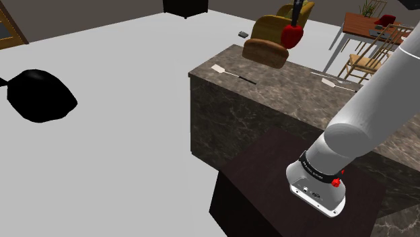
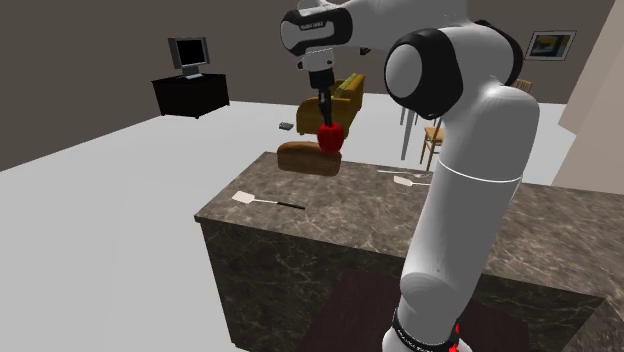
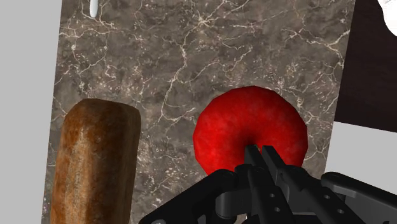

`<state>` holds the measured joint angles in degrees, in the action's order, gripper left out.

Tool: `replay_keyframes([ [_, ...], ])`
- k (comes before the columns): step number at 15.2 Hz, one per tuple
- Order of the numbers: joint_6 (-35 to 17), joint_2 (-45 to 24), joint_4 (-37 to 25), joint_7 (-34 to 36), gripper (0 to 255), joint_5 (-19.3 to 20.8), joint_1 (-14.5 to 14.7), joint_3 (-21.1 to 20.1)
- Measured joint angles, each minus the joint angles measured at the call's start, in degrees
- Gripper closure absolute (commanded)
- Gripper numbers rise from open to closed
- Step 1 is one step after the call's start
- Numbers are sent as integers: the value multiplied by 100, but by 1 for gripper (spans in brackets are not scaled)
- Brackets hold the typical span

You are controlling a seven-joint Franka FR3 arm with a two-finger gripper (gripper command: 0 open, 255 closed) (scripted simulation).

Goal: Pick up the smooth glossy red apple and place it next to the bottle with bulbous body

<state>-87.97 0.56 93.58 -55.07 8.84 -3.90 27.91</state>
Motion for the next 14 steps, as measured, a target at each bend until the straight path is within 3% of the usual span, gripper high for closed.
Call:
replay_keyframes([
  [14,1136,-411,-1528,-294,255,-165,-79,66],
])
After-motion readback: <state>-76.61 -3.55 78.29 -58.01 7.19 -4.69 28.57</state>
